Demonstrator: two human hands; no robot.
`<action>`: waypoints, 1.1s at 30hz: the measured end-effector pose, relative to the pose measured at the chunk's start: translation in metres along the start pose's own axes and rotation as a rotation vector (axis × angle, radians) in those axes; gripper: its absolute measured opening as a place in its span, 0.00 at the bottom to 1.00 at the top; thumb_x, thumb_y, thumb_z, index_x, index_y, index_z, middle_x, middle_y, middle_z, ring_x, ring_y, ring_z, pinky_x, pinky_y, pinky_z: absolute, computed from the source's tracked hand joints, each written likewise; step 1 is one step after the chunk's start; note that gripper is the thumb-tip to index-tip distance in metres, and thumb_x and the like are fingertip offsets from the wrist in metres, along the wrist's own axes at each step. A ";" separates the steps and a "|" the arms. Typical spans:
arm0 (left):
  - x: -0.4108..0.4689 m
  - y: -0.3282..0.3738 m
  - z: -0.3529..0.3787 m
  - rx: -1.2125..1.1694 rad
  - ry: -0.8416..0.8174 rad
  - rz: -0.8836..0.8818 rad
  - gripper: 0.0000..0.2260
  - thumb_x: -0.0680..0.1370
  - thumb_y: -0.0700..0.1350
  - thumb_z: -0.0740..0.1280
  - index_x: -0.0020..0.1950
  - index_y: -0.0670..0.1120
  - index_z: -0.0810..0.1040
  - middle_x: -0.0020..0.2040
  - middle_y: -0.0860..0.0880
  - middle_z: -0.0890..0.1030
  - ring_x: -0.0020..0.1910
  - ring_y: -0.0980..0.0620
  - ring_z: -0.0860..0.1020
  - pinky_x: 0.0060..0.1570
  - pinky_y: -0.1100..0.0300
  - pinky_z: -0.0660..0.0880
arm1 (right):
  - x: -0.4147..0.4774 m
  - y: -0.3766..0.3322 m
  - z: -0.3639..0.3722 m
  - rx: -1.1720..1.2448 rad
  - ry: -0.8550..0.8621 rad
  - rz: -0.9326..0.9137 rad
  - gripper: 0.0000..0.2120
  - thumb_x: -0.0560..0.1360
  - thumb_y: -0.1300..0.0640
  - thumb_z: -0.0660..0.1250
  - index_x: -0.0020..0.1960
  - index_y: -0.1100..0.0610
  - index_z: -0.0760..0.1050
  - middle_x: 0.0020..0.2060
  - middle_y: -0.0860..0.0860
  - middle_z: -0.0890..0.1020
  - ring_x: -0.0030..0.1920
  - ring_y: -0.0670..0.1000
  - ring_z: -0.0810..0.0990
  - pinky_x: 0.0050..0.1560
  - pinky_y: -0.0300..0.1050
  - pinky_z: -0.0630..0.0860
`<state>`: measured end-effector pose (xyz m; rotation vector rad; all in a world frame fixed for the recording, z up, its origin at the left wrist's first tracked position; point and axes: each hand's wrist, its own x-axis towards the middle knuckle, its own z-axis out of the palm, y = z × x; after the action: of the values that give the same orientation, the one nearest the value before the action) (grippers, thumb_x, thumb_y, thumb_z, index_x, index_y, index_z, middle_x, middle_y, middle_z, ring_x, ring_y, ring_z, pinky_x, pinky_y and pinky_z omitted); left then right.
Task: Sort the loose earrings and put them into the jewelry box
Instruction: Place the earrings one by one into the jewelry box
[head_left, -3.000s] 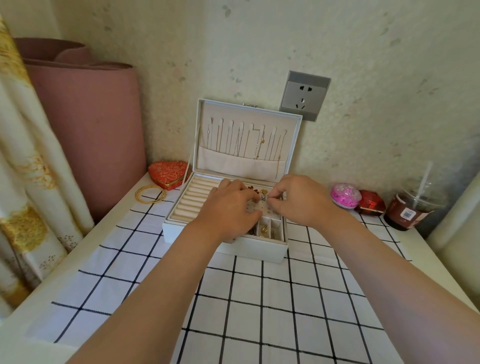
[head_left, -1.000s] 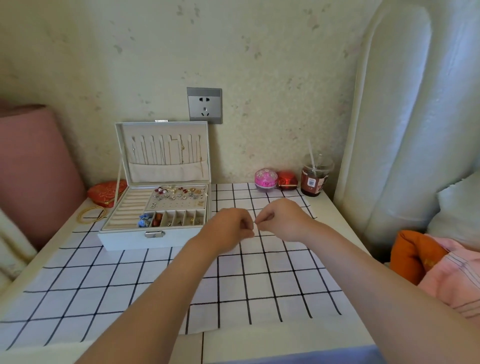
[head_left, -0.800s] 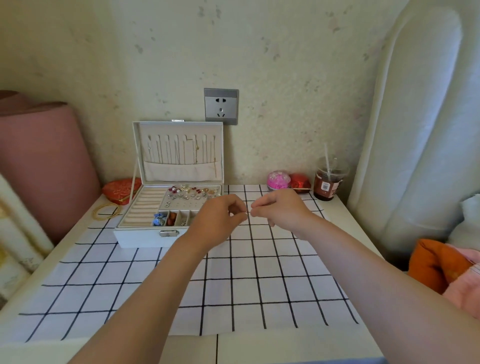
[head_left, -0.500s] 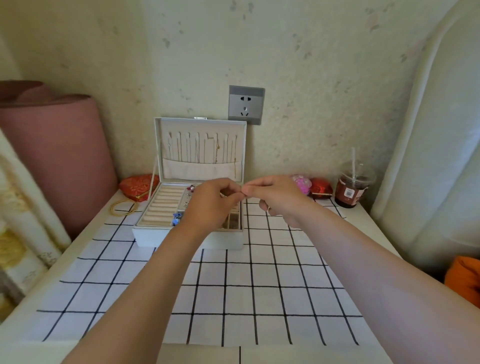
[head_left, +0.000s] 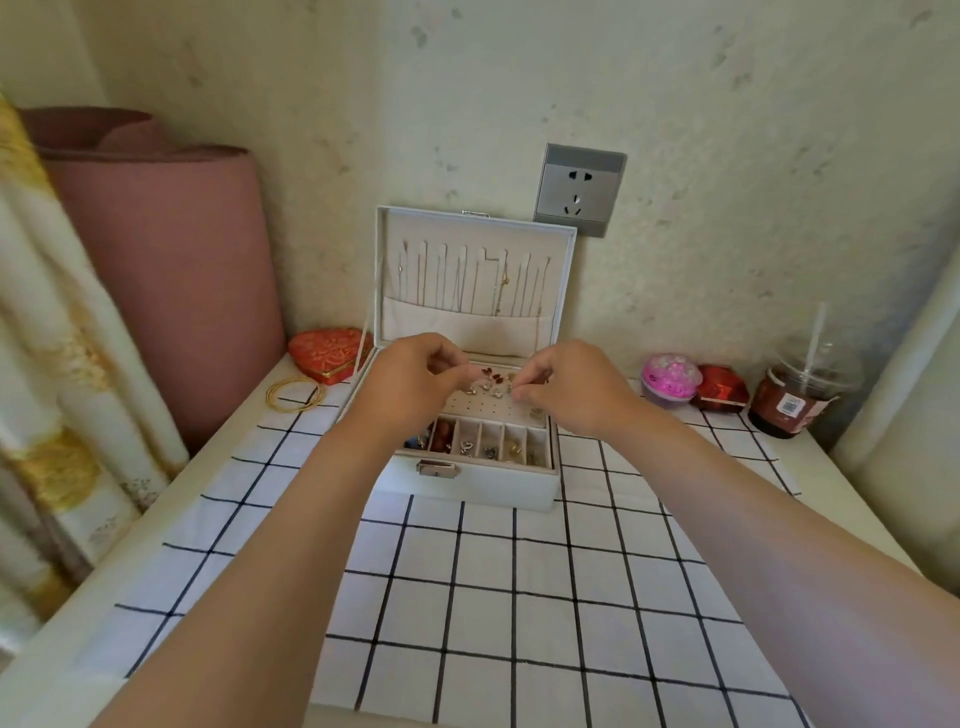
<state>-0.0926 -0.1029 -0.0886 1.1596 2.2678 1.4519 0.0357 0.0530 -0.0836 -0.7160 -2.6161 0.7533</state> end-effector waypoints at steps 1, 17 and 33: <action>0.001 -0.002 -0.002 -0.028 0.000 -0.004 0.03 0.75 0.48 0.73 0.45 0.50 0.82 0.40 0.52 0.84 0.35 0.56 0.78 0.45 0.56 0.78 | 0.002 0.000 0.002 -0.034 -0.011 -0.010 0.05 0.73 0.55 0.75 0.40 0.47 0.84 0.36 0.36 0.80 0.40 0.36 0.78 0.43 0.38 0.75; 0.004 0.003 -0.010 -0.212 -0.046 -0.073 0.09 0.79 0.45 0.69 0.57 0.53 0.83 0.44 0.53 0.85 0.31 0.63 0.76 0.33 0.70 0.71 | 0.006 -0.002 0.005 -0.159 -0.087 -0.054 0.03 0.73 0.53 0.74 0.42 0.48 0.86 0.37 0.36 0.81 0.43 0.39 0.81 0.50 0.47 0.81; 0.001 0.026 -0.003 -0.355 -0.051 -0.136 0.10 0.76 0.54 0.71 0.44 0.47 0.85 0.35 0.52 0.81 0.29 0.58 0.74 0.30 0.66 0.68 | 0.001 -0.034 -0.034 0.425 -0.008 -0.158 0.08 0.71 0.62 0.78 0.50 0.58 0.85 0.39 0.49 0.86 0.28 0.44 0.76 0.32 0.38 0.76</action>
<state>-0.0821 -0.0991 -0.0652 0.9052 1.9098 1.6614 0.0371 0.0419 -0.0365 -0.3786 -2.3631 1.2089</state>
